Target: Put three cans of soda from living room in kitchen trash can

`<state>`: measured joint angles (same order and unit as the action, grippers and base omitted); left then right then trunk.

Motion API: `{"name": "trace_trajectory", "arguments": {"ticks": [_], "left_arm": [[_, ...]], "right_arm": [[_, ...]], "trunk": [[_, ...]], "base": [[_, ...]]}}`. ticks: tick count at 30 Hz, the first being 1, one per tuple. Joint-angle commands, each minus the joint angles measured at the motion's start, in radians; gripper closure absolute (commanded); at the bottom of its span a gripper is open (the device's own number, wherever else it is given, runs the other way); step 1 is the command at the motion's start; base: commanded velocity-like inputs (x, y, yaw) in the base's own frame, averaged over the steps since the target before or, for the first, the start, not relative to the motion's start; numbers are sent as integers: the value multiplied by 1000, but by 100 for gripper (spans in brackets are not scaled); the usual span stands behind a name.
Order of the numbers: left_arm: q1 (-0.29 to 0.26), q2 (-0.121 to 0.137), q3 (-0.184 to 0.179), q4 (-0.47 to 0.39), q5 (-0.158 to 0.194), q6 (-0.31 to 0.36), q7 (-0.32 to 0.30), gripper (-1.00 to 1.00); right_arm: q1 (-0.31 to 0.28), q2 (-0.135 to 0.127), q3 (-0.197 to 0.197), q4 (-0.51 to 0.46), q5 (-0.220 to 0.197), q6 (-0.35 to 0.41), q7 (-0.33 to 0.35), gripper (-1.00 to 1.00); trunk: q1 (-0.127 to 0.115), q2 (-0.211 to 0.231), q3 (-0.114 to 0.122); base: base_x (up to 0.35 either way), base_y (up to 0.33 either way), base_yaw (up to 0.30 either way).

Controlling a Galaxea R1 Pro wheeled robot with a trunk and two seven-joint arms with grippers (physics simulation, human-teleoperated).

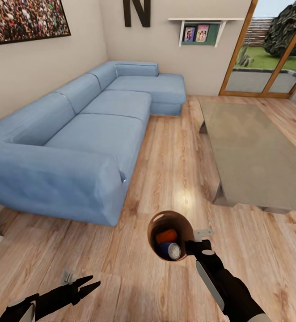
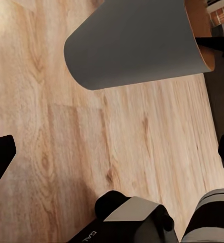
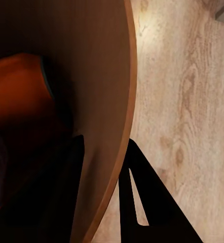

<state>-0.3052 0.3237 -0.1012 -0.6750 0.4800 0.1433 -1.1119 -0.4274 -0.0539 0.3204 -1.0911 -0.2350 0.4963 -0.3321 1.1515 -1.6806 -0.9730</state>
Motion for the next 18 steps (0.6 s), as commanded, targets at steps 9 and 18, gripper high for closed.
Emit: {"name": "trace_trajectory", "arguments": {"ticks": [9,18], "left_arm": [[0,0,0,0,0,0,0,-100],[0,0,0,0,0,0,0,-100]], "right_arm": [[-1,0,0,-1,2,-2,2,100],[-1,0,0,-1,2,-2,2,100]], "trunk": [[31,-56,-40],[46,-84,-61]], "base": [[0,0,0],[0,0,0]]}}
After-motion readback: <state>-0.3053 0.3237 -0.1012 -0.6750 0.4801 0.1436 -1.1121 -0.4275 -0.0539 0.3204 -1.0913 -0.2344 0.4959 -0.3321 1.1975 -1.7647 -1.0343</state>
